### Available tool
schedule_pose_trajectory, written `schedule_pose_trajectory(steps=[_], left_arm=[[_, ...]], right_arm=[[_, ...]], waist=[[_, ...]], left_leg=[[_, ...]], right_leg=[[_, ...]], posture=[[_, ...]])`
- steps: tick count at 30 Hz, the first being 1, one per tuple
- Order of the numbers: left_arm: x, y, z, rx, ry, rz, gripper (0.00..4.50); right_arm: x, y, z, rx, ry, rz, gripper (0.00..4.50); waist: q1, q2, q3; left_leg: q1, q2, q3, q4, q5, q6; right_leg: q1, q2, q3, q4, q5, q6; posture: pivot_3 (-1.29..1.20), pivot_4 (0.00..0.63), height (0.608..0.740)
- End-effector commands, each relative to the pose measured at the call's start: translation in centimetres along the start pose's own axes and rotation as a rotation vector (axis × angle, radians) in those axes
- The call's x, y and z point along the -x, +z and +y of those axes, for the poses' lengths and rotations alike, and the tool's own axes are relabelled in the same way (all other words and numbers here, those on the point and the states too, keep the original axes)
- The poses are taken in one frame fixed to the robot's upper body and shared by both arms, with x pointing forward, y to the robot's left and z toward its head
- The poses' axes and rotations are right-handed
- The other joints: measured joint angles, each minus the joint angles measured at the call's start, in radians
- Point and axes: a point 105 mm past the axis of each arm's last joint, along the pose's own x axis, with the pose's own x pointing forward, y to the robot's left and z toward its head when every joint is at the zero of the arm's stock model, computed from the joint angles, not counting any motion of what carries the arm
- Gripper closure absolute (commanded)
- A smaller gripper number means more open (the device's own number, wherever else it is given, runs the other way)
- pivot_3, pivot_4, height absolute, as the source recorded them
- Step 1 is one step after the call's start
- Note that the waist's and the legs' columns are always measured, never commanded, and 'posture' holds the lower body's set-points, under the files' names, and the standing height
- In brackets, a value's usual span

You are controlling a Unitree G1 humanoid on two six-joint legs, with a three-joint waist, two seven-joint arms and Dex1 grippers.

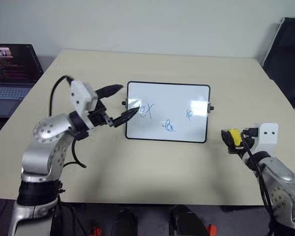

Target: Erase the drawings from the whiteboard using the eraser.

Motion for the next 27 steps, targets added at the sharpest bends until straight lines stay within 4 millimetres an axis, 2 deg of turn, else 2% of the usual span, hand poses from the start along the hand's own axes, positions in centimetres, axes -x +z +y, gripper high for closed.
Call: schedule_pose_trajectory(steps=[1,4,6,12,16,27], left_arm=[[-1.3,1.7,-2.1,0.031,-0.223,-0.021,0.0],[-1.9,1.5,-2.9,0.029,-0.344,0.003,0.0],[-2.3,1.6,-2.9,0.019,-0.377,0.001,0.0],[-3.5,2.0,-2.8,-0.002,-0.426,-0.042,0.0],[-3.9,1.4,-2.8,-0.007,-0.432,-0.044,0.0],[-3.8,1.1,-2.9,-0.005,-0.435,-0.052,0.0]], right_arm=[[-0.1,1.3,-1.6,0.011,-0.035,0.009,0.04],[-0.7,0.7,-3.3,0.053,-0.071,0.066,0.04],[-0.9,0.7,-3.7,0.065,-0.07,0.073,0.04],[-2.1,0.5,-4.8,0.077,-0.059,0.087,0.04],[-3.3,0.3,-5.7,0.04,-0.081,0.083,0.04],[-4.6,-1.0,-5.2,0.043,-0.079,0.105,0.04]], waist=[[0.001,0.001,0.001],[0.002,0.001,0.001],[0.003,0.002,0.001],[0.001,0.002,0.001],[0.001,0.003,0.002],[0.002,0.004,0.002]], left_leg=[[0.0,0.0,0.0,0.0,0.0,0.0],[-0.001,-0.001,-0.001,0.0,0.0,0.0],[-0.001,-0.001,-0.001,0.0,0.0,0.0],[-0.001,-0.001,-0.002,0.001,0.0,0.0],[-0.001,-0.001,-0.002,0.001,0.0,0.0],[-0.001,-0.001,-0.003,0.001,0.0,0.0]], right_leg=[[0.0,0.0,0.0,0.0,0.0,0.001],[0.0,0.0,-0.001,0.0,0.0,0.002],[0.0,0.0,-0.001,0.0,0.0,0.002],[0.0,0.0,-0.001,0.0,0.001,0.003],[0.001,0.0,-0.002,0.001,0.002,0.005],[0.001,0.0,-0.002,0.001,0.002,0.006]], posture=[[0.0,0.15,0.74],[0.0,0.15,0.74],[0.0,0.15,0.74],[0.0,0.15,0.74],[0.0,0.15,0.74],[0.0,0.15,0.74]])
